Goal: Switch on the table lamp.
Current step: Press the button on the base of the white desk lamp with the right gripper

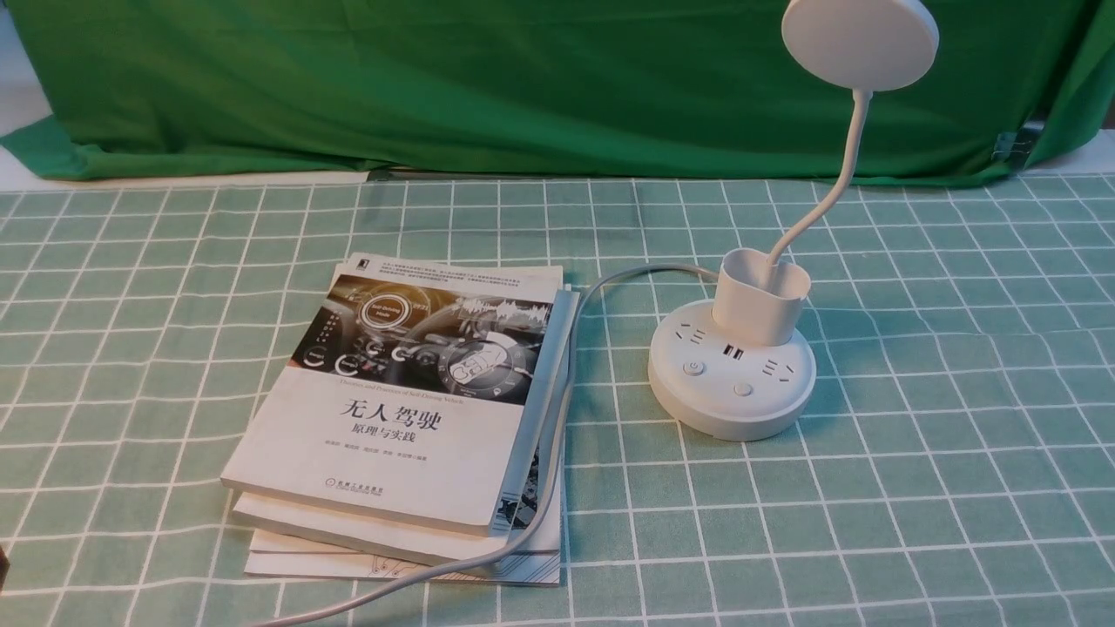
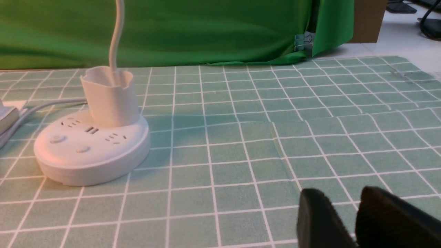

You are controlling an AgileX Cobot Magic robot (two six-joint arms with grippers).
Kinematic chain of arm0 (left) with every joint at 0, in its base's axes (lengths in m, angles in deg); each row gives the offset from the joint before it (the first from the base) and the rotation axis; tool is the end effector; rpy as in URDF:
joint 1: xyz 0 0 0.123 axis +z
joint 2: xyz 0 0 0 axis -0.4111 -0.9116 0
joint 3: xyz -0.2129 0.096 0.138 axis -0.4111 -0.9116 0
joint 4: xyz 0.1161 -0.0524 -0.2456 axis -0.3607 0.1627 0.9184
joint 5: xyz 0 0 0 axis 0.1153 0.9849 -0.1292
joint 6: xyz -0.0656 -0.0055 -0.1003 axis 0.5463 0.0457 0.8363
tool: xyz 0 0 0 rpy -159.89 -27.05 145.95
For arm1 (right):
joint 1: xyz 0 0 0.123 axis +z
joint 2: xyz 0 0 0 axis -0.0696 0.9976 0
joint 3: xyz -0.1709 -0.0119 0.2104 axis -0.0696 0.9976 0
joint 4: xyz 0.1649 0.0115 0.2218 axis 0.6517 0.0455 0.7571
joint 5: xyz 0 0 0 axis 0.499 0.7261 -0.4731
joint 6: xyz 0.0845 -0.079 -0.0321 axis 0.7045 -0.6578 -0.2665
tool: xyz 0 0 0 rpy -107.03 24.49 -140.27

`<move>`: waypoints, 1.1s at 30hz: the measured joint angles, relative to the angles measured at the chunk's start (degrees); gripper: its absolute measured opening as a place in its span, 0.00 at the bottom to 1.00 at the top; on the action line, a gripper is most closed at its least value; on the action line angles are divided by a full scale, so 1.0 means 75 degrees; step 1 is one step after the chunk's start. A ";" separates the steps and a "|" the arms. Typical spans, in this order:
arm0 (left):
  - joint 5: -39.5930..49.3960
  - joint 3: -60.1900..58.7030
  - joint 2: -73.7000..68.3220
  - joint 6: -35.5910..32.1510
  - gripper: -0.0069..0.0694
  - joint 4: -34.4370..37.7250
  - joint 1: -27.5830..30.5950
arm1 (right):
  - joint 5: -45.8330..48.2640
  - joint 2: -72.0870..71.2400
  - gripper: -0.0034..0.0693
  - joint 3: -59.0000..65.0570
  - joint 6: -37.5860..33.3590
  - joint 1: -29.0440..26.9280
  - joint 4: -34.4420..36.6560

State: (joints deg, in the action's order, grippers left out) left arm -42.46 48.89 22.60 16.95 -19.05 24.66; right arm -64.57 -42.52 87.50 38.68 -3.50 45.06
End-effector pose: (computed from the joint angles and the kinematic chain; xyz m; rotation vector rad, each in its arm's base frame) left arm 0.1237 0.0008 0.1880 0.0443 1.6996 0.0489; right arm 0.1241 0.0005 0.1854 0.0298 1.7111 0.0311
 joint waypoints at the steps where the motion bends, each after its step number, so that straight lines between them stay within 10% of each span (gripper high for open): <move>1: 0.0000 0.0000 0.0000 0.0000 0.12 0.0000 0.0000 | 0.0000 0.0000 0.38 0.0000 0.0039 0.0000 0.0000; 4: 0.0000 0.0000 0.0000 0.0000 0.12 0.0000 0.0000 | 0.0000 0.0000 0.38 0.0000 0.0659 0.0000 0.0000; 14: 0.0000 0.0000 0.0000 0.0000 0.12 0.0000 0.0000 | 0.0049 0.0000 0.38 0.0000 0.7251 0.0000 0.1368; 25: 0.0000 0.0000 0.0000 0.0000 0.12 0.0000 0.0000 | -0.1315 0.0000 0.37 0.0000 0.5621 0.0000 -0.0277; 33: 0.0000 0.0000 0.0000 0.0000 0.12 0.0000 0.0000 | -0.0556 0.0871 0.10 -0.1332 0.3939 0.0243 -0.0368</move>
State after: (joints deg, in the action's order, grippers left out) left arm -42.46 48.89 22.60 16.95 -19.05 24.66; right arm -68.74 -35.99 77.51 68.23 -1.67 42.30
